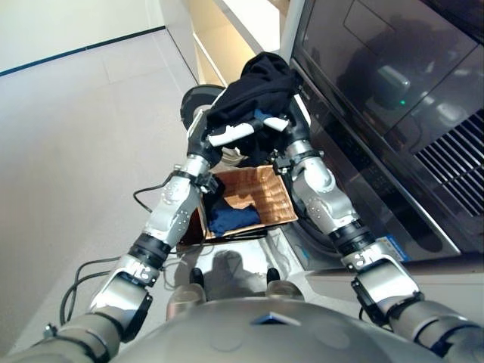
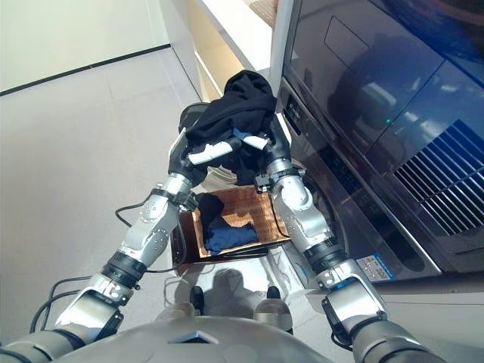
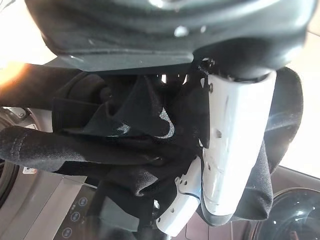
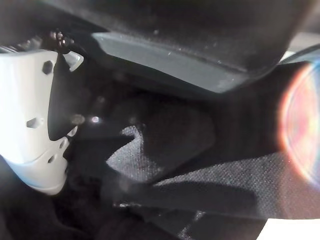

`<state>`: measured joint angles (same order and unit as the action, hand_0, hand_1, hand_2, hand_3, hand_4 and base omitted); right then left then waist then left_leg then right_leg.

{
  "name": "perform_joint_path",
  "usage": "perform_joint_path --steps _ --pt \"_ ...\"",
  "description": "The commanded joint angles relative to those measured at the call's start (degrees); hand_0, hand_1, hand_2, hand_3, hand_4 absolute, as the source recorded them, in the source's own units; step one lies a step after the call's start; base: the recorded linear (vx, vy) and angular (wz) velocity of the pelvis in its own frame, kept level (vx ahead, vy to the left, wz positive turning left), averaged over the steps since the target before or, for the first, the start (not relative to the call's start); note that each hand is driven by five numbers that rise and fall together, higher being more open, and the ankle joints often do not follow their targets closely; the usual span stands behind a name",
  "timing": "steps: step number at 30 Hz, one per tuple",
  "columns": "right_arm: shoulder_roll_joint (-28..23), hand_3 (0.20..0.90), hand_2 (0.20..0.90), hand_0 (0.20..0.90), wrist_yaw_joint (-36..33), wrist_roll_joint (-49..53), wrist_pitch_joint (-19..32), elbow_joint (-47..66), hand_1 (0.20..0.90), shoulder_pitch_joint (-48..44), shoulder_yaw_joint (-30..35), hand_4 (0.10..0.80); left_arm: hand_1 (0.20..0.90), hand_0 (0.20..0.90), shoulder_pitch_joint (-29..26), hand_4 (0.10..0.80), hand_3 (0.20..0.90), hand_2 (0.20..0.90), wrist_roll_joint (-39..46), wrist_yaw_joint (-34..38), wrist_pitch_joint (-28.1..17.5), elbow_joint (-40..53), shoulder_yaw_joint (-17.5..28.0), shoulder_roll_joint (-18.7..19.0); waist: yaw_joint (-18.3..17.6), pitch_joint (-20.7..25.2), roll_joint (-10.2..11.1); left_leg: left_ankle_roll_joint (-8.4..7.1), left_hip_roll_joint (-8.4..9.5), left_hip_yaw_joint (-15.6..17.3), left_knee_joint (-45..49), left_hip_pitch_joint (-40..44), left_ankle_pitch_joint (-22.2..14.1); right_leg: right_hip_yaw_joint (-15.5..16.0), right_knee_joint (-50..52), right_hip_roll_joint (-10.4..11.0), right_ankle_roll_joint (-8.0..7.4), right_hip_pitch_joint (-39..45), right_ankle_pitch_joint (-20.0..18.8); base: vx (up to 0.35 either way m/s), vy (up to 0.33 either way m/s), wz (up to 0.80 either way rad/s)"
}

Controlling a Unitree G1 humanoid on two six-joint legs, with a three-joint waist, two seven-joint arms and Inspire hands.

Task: Pick up the clothes and place them into the washing machine

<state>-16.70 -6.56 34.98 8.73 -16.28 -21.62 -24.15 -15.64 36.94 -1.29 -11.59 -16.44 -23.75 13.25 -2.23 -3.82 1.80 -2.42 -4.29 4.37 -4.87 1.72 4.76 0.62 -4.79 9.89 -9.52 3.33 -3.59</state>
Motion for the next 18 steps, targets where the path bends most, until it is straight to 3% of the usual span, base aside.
perform_joint_path --steps 1,18 --pt "3.9 0.2 0.2 0.2 1.0 1.2 10.4 10.9 0.2 -14.1 2.7 0.3 0.9 0.9 -6.4 0.8 0.9 0.9 -0.8 -1.9 -4.1 -0.2 -4.1 -2.2 1.8 3.9 0.7 -1.57 -0.23 -1.3 -0.1 3.0 -5.9 1.0 2.4 0.5 -0.39 -2.6 0.0 0.0 0.0 0.0" --pt "2.8 0.2 0.2 0.2 0.3 0.9 10.4 10.2 0.2 -13.7 4.1 0.3 0.9 0.9 -4.7 0.8 0.9 0.9 -0.7 -1.2 -4.3 0.4 -2.5 -1.9 2.1 3.9 0.6 -1.52 -0.22 -1.5 -0.1 3.1 -5.9 1.2 2.3 0.5 -0.33 -2.3 0.0 0.0 0.0 0.0"
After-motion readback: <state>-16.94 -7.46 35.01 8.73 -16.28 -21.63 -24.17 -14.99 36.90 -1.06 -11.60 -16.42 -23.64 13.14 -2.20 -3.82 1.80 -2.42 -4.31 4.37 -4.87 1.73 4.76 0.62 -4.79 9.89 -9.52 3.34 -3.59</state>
